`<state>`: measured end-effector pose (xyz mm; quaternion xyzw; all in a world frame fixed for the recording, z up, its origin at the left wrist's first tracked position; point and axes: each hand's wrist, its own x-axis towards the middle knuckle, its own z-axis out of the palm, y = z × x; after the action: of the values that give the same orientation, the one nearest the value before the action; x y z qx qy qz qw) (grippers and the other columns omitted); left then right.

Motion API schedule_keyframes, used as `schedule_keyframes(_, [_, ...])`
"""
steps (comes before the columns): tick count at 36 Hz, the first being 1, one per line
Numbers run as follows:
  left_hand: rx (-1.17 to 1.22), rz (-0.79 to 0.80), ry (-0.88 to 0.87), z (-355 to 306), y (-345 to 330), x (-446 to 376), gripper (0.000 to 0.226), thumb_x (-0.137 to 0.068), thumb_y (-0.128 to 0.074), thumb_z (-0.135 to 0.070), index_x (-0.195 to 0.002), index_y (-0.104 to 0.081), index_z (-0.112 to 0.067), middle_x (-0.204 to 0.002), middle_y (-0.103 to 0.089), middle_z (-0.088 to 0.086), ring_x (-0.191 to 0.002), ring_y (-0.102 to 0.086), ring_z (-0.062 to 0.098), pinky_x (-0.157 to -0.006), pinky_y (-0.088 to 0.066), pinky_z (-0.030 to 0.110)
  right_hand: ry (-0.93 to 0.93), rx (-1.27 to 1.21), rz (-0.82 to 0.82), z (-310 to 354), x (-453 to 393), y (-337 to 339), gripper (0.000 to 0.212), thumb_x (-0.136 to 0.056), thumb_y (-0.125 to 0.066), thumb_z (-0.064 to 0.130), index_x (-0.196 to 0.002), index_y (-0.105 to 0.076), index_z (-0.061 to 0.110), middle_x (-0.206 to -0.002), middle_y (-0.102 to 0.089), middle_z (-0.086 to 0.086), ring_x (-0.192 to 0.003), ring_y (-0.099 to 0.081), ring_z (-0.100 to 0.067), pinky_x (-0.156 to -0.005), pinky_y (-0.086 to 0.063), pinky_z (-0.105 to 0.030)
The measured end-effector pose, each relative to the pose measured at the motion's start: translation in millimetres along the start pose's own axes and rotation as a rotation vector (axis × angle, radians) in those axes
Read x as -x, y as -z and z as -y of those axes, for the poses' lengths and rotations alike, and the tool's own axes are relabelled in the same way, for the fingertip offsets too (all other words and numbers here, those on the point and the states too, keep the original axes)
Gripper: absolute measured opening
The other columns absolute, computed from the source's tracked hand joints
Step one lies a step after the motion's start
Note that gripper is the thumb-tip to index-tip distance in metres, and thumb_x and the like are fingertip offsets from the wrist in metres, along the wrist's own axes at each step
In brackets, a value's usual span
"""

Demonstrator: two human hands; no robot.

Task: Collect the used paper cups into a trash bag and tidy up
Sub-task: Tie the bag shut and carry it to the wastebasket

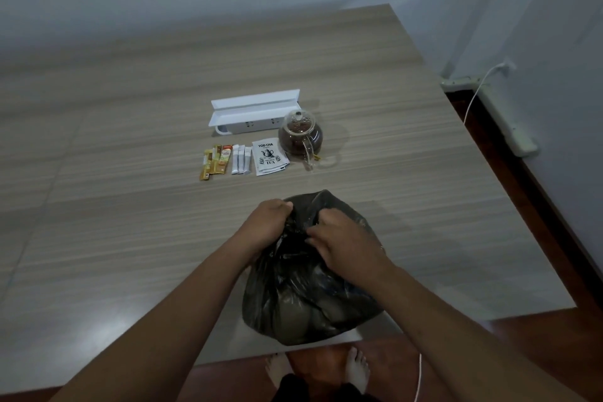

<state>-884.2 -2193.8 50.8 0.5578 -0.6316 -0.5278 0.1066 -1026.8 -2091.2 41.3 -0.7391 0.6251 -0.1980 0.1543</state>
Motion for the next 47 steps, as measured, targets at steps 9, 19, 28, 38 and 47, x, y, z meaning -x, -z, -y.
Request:
schedule_keyframes(9, [0.234, 0.109, 0.269, -3.6, 12.4, 4.3, 0.027, -0.097, -0.055, -0.026, -0.092, -0.069, -0.003, -0.076, -0.072, 0.011, -0.067, -0.068, 0.022, -0.064, -0.055, 0.026, 0.116, 0.104, -0.008, 3.7, -7.8, -1.3, 0.03, -0.077, -0.064, 0.0, -0.106, -0.064, 0.007, -0.09, -0.061, -0.009, -0.084, -0.059, -0.027, -0.056, -0.052, -0.038])
schedule_keyframes(19, [-0.066, 0.426, -0.311, 1.5, 51.0, 14.4, 0.06, -0.073, -0.061, 0.017, -0.122, -0.05, -0.016, -0.097, -0.053, 0.026, -0.082, -0.055, 0.033, -0.075, -0.043, 0.042, -0.194, -0.257, 0.453, -13.8, -51.8, 42.4, 0.015, -0.086, -0.064, 0.009, -0.096, -0.074, 0.006, -0.088, -0.071, -0.011, -0.081, -0.059, -0.015, -0.068, -0.039, -0.024])
schedule_keyframes(28, [-0.373, -0.033, -0.61, 6.2, 23.8, 12.8, 0.028, -0.078, -0.063, 0.01, -0.076, -0.078, -0.013, -0.113, -0.058, 0.0, -0.106, -0.057, 0.01, -0.091, -0.041, 0.015, -0.553, -1.174, 0.573, -27.3, -41.6, 48.9, 0.019, -0.095, -0.045, -0.007, -0.09, -0.062, -0.001, -0.058, -0.059, 0.003, -0.038, -0.036, 0.0, -0.036, -0.028, -0.011])
schedule_keyframes(38, [-0.491, 0.028, -0.605, -2.8, 11.5, 18.1, 0.03, -0.087, -0.067, -0.042, -0.077, -0.076, -0.015, -0.125, -0.056, 0.0, -0.116, -0.045, 0.014, -0.098, -0.035, 0.027, -0.537, -1.135, 0.318, -30.7, -30.3, 37.7, 0.025, -0.092, -0.055, -0.004, -0.073, -0.066, 0.008, -0.055, -0.054, 0.0, -0.044, -0.042, -0.006, -0.042, -0.035, -0.015])
schedule_keyframes(47, [-0.893, 0.047, -0.73, 18.6, 40.2, 15.3, 0.027, -0.085, -0.068, -0.04, -0.072, -0.076, -0.018, -0.13, -0.053, 0.009, -0.125, -0.043, 0.027, -0.106, -0.034, 0.046, -0.333, -0.295, 0.384, -59.9, -24.1, 46.8, 0.017, -0.076, -0.081, 0.013, -0.093, -0.077, 0.014, -0.086, -0.075, -0.004, -0.072, -0.065, -0.011, -0.069, -0.052, -0.026])
